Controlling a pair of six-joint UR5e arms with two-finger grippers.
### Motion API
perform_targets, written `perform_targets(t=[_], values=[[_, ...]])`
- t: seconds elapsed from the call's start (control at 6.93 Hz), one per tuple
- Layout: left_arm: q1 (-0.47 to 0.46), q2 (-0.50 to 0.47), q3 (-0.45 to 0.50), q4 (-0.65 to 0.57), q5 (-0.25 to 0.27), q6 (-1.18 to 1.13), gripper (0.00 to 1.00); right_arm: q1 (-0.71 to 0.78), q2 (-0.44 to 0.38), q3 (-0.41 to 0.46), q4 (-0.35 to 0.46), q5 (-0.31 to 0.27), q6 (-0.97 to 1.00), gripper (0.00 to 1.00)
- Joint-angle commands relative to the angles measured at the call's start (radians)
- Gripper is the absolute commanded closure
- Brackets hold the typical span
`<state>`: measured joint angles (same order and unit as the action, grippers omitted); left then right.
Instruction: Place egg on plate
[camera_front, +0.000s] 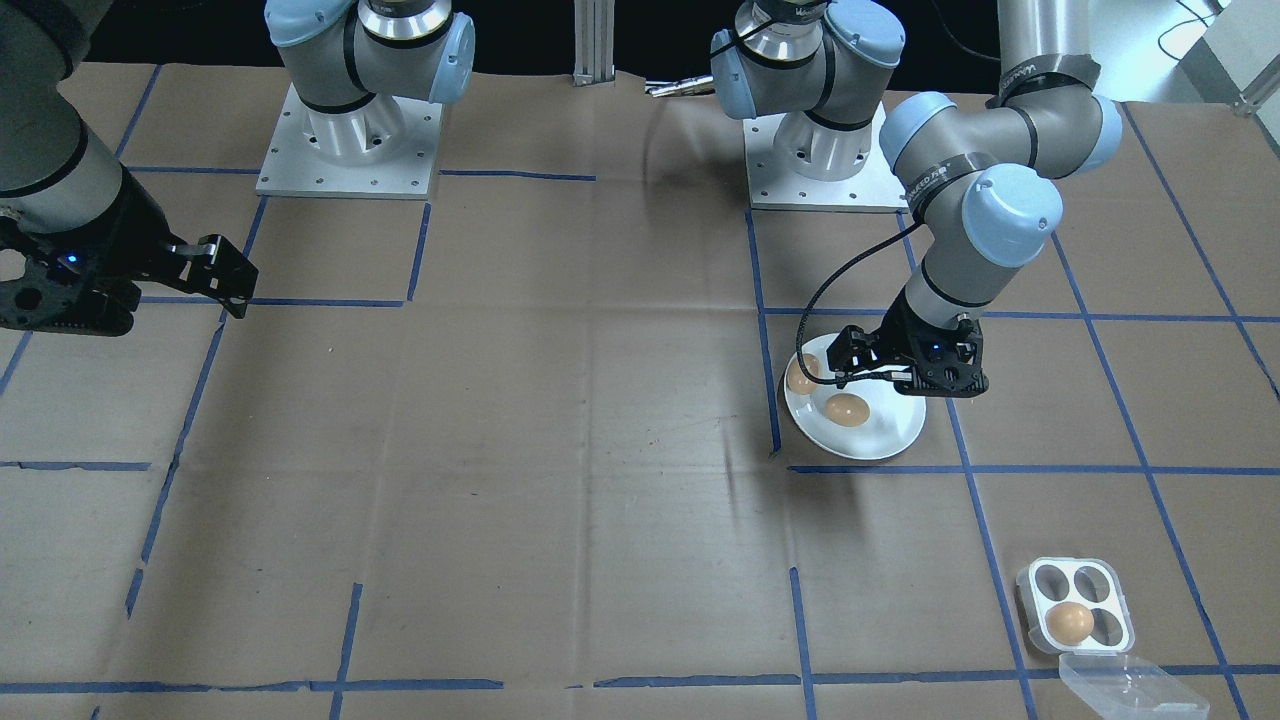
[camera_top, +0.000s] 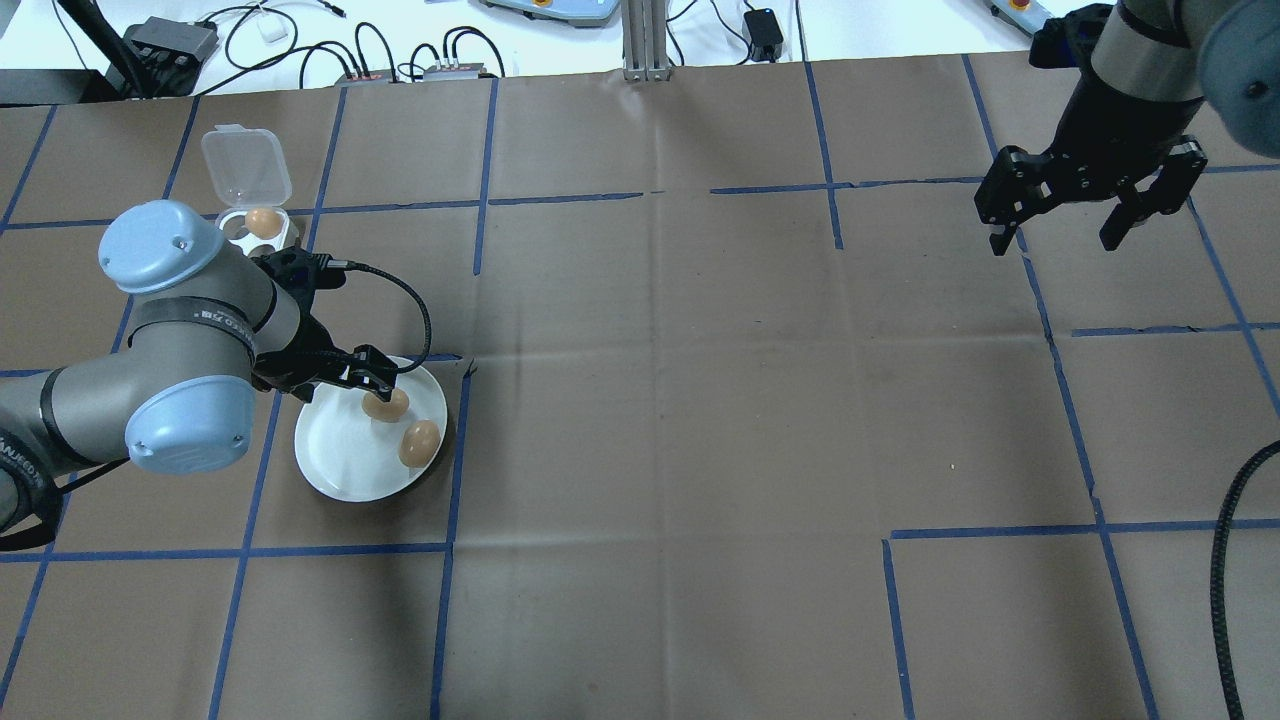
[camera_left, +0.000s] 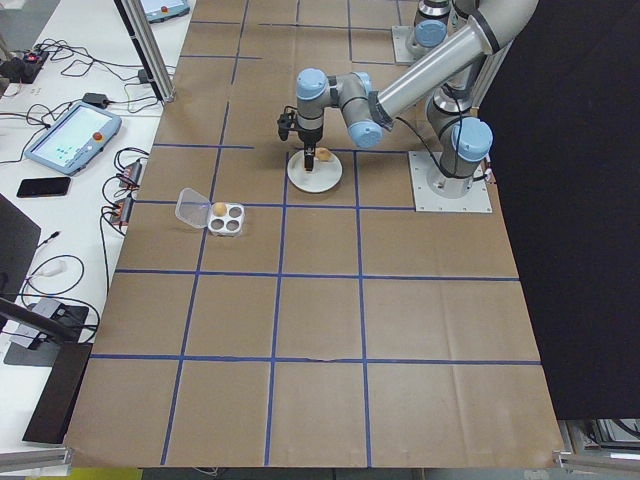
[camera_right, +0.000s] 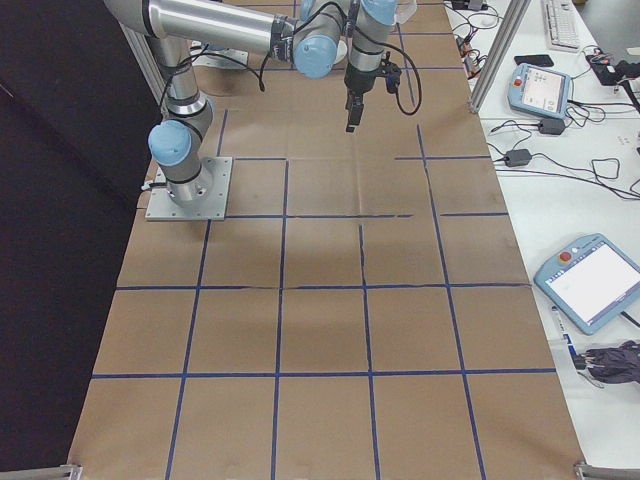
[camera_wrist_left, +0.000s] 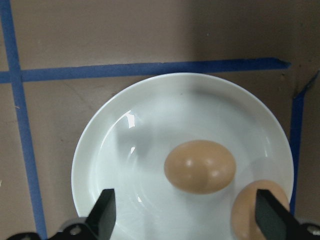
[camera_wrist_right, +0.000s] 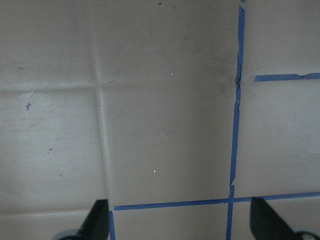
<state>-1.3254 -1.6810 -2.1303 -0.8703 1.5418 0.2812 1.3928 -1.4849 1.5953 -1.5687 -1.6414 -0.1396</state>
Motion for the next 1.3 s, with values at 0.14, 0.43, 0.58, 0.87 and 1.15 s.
perform_targets(t=[0.14,0.43,0.58,0.87,1.15], values=[[0.005,0.035,0.206,-0.228,0.006,-0.002,0.00,0.000,0.000,0.000,-0.001,0.000,0.000,0.00],[0.017,-0.052,0.375,-0.314,0.008,-0.007,0.00,0.000,0.000,0.000,-0.001,0.000,0.000,0.00],[0.041,-0.118,0.454,-0.309,-0.005,-0.005,0.00,0.000,0.000,0.000,0.001,0.000,0.000,0.00],[0.090,-0.305,0.683,-0.309,0.004,-0.002,0.00,0.000,0.000,0.000,0.001,0.000,0.000,0.00],[0.104,-0.476,0.905,-0.316,0.003,0.012,0.00,0.000,0.000,0.000,0.001,0.000,0.000,0.00]])
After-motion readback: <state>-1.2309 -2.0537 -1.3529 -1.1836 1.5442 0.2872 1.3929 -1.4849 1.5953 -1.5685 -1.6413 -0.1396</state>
